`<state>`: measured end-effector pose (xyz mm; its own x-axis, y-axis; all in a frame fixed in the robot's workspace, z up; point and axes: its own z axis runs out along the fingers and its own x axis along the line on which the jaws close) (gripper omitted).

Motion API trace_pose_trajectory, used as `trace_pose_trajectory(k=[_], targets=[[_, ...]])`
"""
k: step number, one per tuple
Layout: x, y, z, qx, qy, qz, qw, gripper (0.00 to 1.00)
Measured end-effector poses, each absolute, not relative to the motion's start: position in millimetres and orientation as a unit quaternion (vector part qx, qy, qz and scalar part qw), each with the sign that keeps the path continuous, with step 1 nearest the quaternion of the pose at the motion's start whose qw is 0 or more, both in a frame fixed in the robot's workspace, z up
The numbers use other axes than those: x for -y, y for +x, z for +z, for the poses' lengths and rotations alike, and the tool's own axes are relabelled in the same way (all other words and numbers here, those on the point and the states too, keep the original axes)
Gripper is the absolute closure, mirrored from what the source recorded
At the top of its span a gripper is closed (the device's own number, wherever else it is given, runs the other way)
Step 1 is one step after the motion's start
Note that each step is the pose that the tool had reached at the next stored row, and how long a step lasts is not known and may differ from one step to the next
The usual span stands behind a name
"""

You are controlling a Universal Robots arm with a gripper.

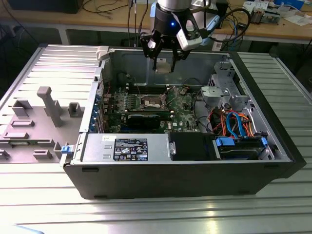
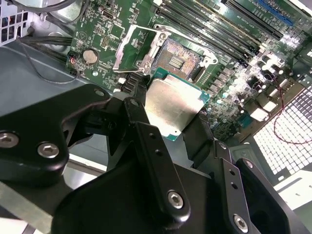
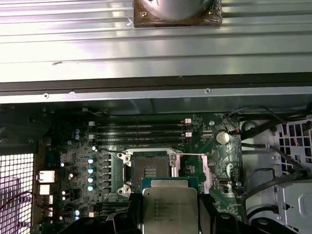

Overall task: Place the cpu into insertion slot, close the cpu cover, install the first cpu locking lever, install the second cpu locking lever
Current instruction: 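Place the cpu into insertion slot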

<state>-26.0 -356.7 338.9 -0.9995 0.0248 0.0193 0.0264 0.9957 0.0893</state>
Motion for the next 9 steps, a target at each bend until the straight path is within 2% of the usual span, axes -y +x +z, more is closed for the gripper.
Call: trace_pose_trajectory(k=[9], targets=[[358.4,-26.0,334.4,0.999,-0.013,-0.045,0.009,0.45]])
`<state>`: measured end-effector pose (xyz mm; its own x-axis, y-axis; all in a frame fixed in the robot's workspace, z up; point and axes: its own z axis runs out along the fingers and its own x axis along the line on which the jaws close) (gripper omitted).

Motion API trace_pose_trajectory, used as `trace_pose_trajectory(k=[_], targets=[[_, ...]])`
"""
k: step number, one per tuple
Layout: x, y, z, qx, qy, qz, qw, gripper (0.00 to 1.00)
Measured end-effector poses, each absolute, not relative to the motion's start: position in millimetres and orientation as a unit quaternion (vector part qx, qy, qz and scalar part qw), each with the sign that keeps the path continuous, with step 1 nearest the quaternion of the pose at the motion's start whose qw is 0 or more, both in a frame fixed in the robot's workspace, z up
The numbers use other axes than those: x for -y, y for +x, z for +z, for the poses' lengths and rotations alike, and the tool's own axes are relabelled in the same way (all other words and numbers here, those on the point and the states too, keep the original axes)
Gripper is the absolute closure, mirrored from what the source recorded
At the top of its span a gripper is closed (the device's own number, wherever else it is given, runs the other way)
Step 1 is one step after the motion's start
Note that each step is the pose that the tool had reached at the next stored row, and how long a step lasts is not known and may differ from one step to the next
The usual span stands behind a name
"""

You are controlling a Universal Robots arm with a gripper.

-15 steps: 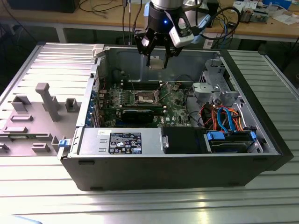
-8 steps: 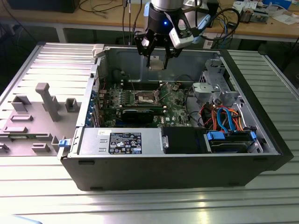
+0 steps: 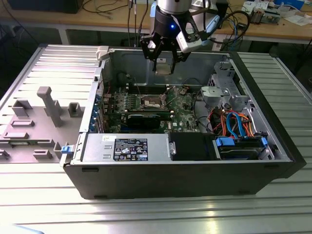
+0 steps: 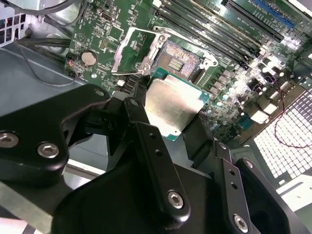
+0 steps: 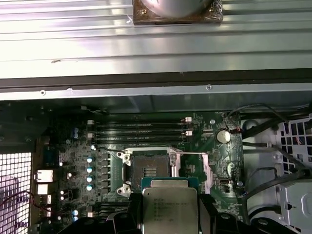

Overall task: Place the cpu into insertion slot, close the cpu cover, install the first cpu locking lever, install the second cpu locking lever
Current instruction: 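Place the cpu into insertion slot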

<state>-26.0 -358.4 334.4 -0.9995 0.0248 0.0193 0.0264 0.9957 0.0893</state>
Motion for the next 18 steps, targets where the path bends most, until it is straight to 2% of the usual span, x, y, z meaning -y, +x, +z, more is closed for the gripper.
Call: trace_pose_trajectory(k=[18], targets=[[363.0,-26.0,326.2,0.999,-0.013,-0.045,0.009,0.45]])
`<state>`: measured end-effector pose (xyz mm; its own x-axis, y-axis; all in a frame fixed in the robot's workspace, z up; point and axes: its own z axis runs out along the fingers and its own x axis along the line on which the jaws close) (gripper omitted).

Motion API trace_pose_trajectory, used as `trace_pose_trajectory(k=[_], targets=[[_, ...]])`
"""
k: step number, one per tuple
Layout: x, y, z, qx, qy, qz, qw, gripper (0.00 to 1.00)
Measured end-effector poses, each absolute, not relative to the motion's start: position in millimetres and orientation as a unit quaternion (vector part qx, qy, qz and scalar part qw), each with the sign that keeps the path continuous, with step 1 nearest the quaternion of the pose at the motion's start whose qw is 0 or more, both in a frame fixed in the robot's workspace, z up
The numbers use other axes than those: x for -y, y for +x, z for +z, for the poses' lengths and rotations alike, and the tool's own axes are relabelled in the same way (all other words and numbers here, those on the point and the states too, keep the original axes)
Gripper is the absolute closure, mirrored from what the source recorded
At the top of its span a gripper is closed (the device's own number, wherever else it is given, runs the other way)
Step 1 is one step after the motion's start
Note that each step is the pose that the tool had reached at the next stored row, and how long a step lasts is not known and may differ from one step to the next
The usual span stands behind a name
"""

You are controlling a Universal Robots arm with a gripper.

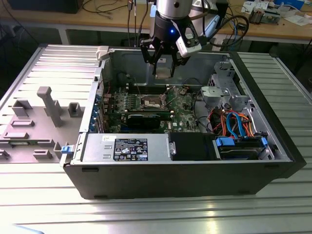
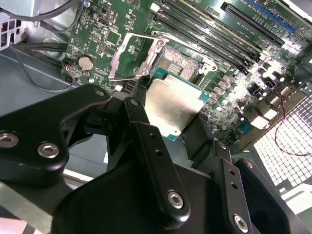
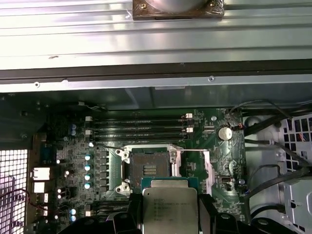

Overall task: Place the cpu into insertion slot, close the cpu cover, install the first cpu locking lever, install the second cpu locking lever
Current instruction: 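Place the cpu into insertion slot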

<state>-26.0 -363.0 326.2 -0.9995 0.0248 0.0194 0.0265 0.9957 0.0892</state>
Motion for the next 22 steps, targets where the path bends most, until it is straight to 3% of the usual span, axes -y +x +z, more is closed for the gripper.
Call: trace_pose_trajectory(k=[22], targets=[[366.7,-26.0,318.9,0.999,-0.013,-0.045,0.009,0.45]])
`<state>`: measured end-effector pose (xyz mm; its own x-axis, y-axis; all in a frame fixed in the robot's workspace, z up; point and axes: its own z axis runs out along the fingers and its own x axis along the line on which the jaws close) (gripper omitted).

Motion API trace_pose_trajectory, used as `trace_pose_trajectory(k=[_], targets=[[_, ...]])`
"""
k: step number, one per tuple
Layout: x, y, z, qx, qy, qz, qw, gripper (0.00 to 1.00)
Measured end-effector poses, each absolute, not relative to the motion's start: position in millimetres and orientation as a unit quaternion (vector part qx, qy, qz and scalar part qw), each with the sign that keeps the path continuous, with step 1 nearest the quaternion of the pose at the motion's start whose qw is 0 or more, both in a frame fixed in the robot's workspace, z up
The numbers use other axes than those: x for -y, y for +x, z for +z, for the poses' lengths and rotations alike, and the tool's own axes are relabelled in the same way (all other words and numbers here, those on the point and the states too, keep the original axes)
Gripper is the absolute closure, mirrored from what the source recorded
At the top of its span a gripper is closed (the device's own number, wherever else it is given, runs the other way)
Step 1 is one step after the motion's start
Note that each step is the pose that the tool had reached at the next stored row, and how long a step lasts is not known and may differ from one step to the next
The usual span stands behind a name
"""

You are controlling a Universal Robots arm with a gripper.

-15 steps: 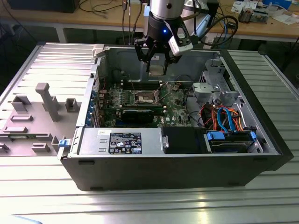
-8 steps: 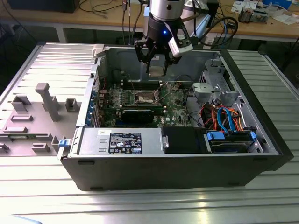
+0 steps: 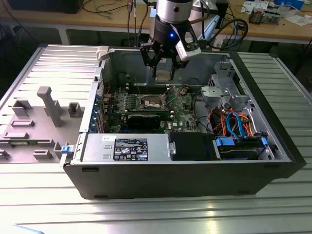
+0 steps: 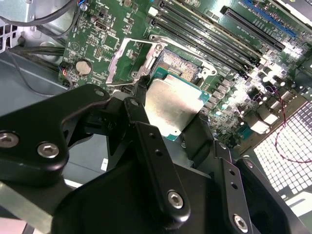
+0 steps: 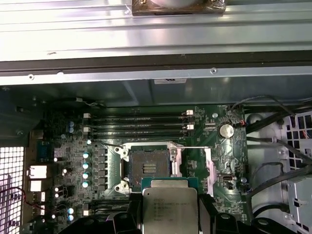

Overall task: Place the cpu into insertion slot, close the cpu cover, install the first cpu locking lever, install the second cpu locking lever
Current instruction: 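Place the cpu into insertion slot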

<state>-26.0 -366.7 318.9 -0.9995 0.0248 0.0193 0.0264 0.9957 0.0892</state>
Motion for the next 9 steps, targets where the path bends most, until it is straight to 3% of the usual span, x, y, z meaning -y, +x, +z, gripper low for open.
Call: trace_pose_trajectory(k=[9], targets=[[368.2,-26.0,316.3,0.999,-0.013,-0.045,0.009,0.45]])
